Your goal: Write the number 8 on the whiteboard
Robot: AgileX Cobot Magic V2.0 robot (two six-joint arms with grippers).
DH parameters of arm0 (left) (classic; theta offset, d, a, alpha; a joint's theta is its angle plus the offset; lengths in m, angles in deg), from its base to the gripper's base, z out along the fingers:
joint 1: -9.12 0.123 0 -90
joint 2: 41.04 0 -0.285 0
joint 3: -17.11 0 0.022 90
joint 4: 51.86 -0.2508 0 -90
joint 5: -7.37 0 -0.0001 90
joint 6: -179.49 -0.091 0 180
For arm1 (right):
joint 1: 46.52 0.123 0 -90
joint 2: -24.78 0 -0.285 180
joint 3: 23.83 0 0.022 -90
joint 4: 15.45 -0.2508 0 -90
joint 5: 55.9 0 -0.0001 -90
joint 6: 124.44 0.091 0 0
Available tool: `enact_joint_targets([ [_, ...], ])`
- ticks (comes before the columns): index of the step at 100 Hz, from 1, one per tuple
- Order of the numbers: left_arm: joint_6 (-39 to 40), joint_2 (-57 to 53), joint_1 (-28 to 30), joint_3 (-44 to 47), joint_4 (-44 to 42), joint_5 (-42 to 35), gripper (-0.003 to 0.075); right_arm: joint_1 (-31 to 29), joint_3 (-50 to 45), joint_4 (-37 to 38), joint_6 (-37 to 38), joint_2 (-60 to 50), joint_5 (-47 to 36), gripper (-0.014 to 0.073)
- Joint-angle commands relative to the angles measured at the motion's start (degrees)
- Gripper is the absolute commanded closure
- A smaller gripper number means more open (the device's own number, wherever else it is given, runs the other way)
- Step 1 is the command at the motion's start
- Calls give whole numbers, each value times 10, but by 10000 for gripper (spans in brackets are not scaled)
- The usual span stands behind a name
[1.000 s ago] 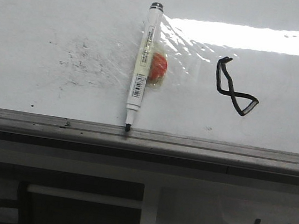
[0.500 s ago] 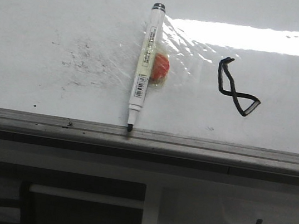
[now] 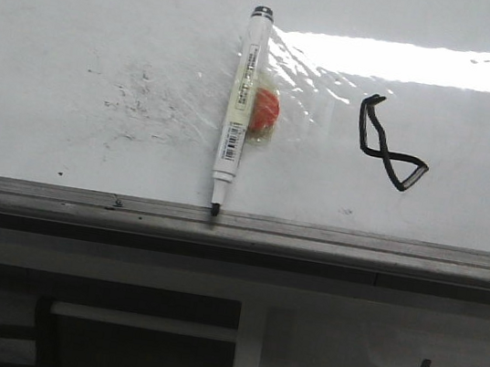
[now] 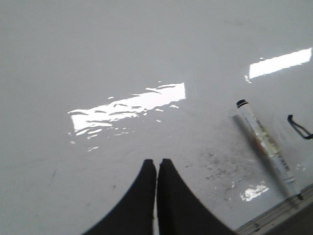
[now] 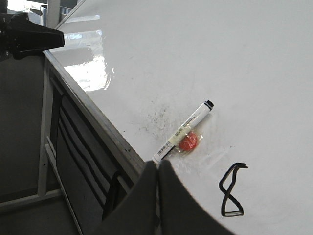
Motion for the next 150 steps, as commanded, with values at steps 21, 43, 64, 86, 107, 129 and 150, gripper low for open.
enact_joint_targets([
  [21,72,-13,106,22,-34,42,741,-2,17,0,1,4,-35,650],
  [43,178,-92,163,22,-70,163,741,-2,17,0,1,4,-35,650],
  [64,362,-126,240,22,-136,315,741,-2,17,0,1,4,-35,650],
  [86,365,-126,270,22,-139,372,741,-2,17,0,1,4,-35,650],
  [107,365,-126,270,22,-147,365,741,-2,17,0,1,4,-35,650],
  [129,365,-126,270,22,-146,365,741,-2,17,0,1,4,-35,650],
  [150,365,-126,270,22,-146,365,741,-2,17,0,1,4,-35,650],
])
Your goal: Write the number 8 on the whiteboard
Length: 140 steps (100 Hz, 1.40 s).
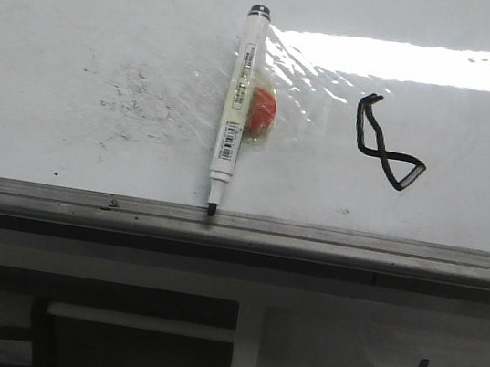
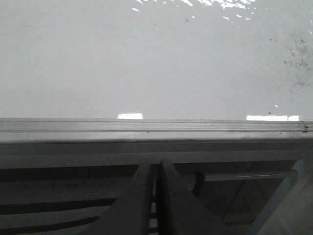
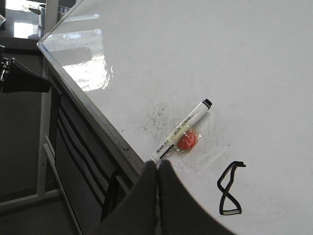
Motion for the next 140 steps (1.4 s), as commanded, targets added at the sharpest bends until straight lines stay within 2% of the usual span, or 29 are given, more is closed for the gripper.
enact_joint_targets([
  [1,6,-16,1,22,-1,-20,741,-2,17,0,1,4,-35,650],
  [50,6,-16,1,22,-1,-20,741,-2,-2,0,1,3,-40,650],
  [60,6,-16,1,22,-1,-20,741,-20,-42,1,1,-1,-89,650],
  [68,6,-16,1,22,-1,-20,741,-48,-82,9,10,-1,-156,650],
  [77,6,-16,1,22,-1,-20,741,-86,-124,61,84,-1,-198,650],
  [88,6,-16,1,22,0,-20,741,-141,-161,157,203,-1,-197,650],
  [93,6,-16,1,22,0,-20,741,-170,-159,218,266,-1,-152,650],
  [104,6,-16,1,22,0,-20,741,-238,-159,339,384,-5,-123,650],
  [109,6,-16,1,22,0,-20,741,-271,-159,365,395,-12,-118,650],
  [123,6,-16,1,22,0,-20,741,-371,-159,365,395,-54,-80,650],
  [140,6,-16,1,22,0,-20,741,-435,-160,365,395,-134,62,650],
])
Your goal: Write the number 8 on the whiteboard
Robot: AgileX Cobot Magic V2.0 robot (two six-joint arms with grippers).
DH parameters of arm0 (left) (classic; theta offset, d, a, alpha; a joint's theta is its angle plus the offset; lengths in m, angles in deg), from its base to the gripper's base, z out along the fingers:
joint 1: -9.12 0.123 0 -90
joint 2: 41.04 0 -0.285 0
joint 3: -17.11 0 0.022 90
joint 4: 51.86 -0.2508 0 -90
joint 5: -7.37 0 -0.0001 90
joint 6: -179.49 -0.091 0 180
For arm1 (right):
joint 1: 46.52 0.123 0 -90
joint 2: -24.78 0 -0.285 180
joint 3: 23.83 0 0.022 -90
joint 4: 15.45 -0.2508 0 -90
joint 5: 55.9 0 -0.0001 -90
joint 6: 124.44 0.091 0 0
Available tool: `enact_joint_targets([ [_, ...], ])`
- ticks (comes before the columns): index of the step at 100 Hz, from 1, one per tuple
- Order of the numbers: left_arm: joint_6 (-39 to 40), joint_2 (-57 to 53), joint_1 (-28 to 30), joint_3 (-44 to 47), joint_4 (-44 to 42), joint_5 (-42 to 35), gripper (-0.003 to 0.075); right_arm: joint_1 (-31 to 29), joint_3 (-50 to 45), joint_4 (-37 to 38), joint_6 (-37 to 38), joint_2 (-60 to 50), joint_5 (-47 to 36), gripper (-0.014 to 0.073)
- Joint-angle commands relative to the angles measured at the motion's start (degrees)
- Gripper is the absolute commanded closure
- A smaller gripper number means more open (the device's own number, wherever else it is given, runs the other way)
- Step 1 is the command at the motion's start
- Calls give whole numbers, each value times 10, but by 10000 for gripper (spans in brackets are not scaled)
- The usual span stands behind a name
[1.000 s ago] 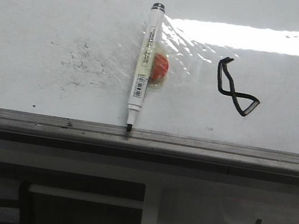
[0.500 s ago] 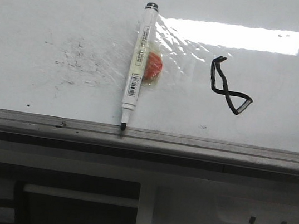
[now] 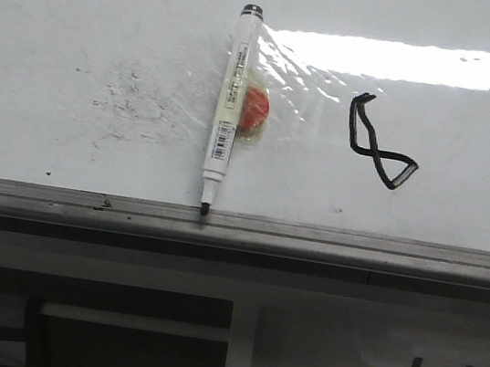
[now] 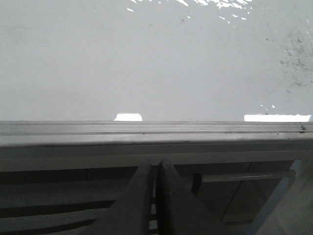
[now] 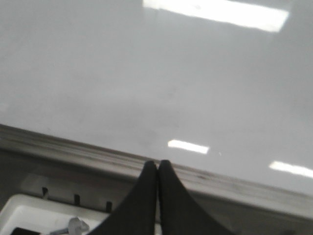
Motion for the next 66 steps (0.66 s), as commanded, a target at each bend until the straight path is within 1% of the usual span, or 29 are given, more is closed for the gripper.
enact_joint_targets([
  [1,6,-16,1,22,0,-20,741,-21,-8,8,1,-27,37,650],
  [66,6,-16,1,22,4,-20,741,-21,-8,7,1,-26,36,650],
])
